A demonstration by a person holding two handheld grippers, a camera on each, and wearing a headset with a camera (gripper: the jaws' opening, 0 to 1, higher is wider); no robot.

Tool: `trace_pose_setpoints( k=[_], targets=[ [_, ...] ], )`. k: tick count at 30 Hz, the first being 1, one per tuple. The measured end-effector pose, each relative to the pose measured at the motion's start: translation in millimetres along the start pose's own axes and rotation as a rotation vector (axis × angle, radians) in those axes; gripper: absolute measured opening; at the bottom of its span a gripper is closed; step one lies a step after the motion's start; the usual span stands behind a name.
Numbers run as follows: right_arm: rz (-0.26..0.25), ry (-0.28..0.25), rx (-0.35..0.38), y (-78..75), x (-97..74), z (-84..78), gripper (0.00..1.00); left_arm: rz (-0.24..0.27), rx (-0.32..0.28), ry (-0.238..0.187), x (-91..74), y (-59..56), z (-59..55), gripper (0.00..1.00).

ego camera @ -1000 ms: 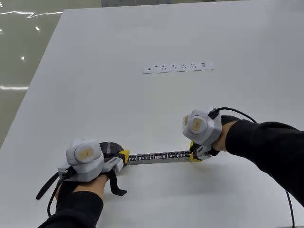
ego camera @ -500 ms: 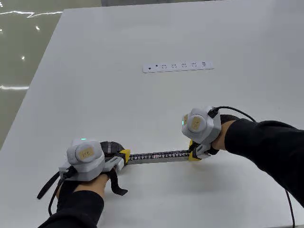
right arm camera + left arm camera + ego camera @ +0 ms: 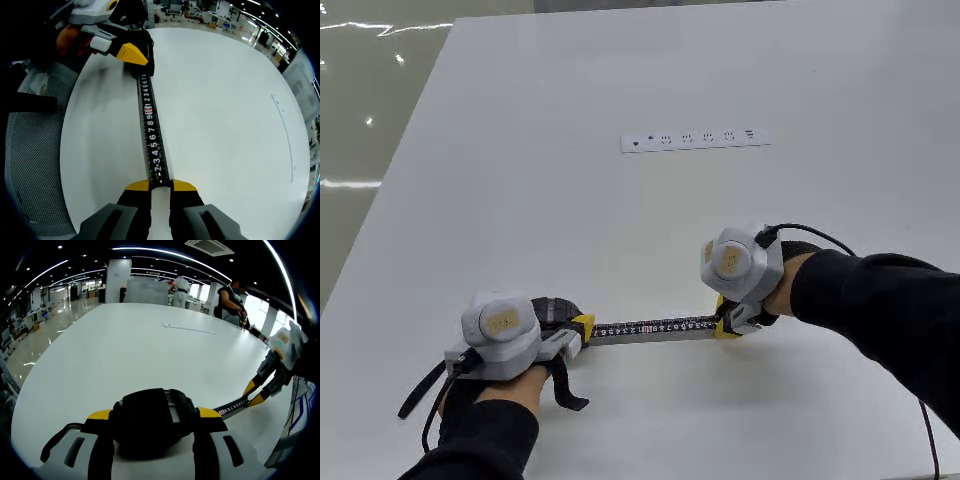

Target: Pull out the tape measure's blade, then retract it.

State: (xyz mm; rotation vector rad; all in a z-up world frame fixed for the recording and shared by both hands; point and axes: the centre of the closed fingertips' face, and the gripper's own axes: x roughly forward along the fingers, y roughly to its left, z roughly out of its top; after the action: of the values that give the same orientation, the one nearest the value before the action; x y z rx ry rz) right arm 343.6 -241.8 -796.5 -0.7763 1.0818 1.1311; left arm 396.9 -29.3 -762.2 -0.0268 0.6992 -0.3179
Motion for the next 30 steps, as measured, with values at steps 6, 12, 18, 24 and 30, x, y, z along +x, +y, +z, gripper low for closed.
trace_pose_setpoints(
  k=[6, 12, 18, 24, 30],
  targets=[
    [0.001, -0.001, 0.0, 0.3, 0.3, 1.1, 0.09, -0.006, 0.001, -0.002, 0.0, 0.0, -0.3, 0.58],
    [0.005, -0.003, -0.008, 0.7, 0.6, 2.4, 0.09, -0.009, 0.001, -0.003, -0.2, 0.0, -0.3, 0.58],
    [0.006, -0.006, -0.016, 1.1, 0.7, 4.0, 0.09, -0.012, 0.001, 0.0, 0.0, 0.1, -0.5, 0.58],
    [0.003, -0.019, -0.028, 1.4, 1.1, 5.5, 0.09, -0.013, 0.0, 0.002, -0.1, 0.1, -0.6, 0.58],
    [0.005, -0.018, -0.027, 1.2, 2.2, 7.2, 0.09, -0.012, 0.002, 0.002, -0.6, 0.1, -0.6, 0.58]
  ],
)
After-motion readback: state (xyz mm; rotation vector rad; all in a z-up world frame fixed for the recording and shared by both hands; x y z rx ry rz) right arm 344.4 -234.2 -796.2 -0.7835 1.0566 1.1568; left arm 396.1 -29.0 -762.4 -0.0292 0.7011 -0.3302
